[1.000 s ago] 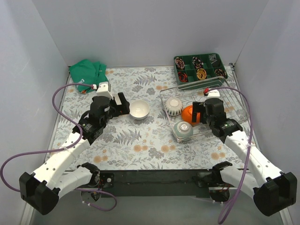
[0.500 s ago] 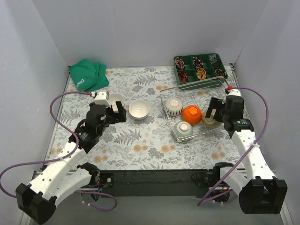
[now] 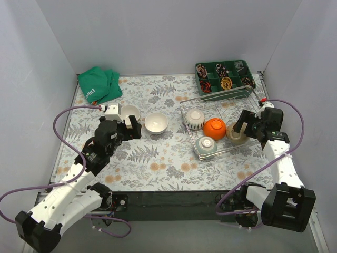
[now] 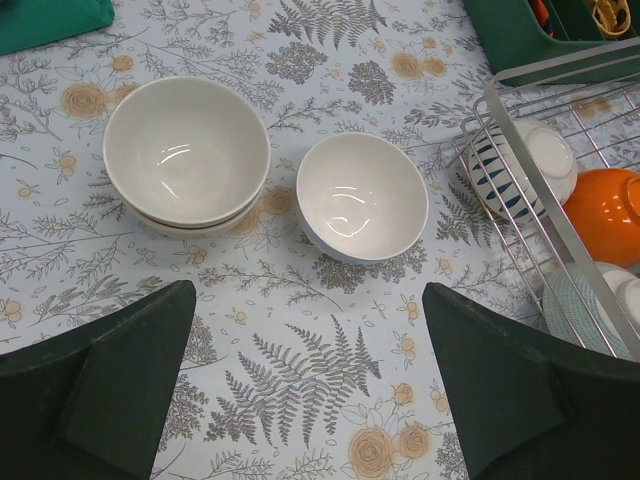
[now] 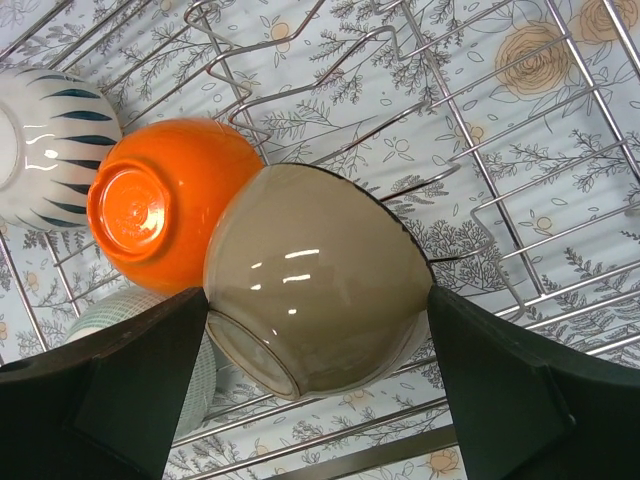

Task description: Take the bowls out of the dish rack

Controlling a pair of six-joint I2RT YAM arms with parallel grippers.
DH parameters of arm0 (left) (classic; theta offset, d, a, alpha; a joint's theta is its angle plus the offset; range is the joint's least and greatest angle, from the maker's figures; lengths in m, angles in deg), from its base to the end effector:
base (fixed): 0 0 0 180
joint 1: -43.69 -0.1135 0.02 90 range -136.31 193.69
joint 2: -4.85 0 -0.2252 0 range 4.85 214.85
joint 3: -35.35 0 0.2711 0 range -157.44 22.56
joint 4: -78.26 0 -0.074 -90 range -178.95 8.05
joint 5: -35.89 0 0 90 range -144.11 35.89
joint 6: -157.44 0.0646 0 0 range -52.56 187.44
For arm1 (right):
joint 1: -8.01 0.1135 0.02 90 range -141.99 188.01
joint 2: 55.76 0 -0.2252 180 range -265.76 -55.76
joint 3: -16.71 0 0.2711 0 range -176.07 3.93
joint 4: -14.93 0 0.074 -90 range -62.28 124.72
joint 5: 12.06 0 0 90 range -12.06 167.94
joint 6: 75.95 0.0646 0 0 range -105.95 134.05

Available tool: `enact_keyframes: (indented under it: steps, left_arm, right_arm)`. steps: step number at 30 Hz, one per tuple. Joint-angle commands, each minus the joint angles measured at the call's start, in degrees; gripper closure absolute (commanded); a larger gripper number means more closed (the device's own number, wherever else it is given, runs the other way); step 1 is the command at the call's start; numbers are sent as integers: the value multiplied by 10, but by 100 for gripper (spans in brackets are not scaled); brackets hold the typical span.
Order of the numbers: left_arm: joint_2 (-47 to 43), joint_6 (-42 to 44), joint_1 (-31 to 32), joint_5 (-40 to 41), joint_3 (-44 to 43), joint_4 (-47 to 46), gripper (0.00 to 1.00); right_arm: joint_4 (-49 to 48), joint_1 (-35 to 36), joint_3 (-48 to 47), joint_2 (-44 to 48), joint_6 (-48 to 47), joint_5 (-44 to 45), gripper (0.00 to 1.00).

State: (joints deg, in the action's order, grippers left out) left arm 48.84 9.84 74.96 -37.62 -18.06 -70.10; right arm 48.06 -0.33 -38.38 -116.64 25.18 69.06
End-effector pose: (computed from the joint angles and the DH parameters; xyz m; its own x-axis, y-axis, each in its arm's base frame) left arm 0.2243 -0.1148 0.2629 -0.4038 -0.7020 -0.5867 -0.1266 0.6780 -0.7241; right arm 0.2858 -0.0318 0.1963 -0.6052 0.2815 -0.7447 0.1440 0.9587 0.2453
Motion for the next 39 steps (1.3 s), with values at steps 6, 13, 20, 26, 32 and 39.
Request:
enact_keyframes:
  steps: [6, 13, 20, 26, 32, 39]
  left_arm:
    - [-15, 14, 6, 11, 7, -3, 2]
    - [-20, 18, 13, 11, 7, -4, 2]
    - [-34, 29, 25, 28, 12, -10, 2]
    - [-58, 38, 34, 35, 23, -20, 2]
    - [-77, 44, 41, 35, 29, -27, 2]
    - [-86, 50, 46, 24, 38, -36, 2]
  right_arm:
    - [-16, -12, 4, -2, -15, -18, 1]
    - [-14, -24, -12, -10, -45, -35, 1]
    - [-3, -41, -59, -41, -126, -118, 1]
    - [40, -87, -126, -94, -182, -211, 1]
    - [76, -126, -136, -137, -247, -257, 1]
    - [109, -129, -132, -168, -302, -314, 2]
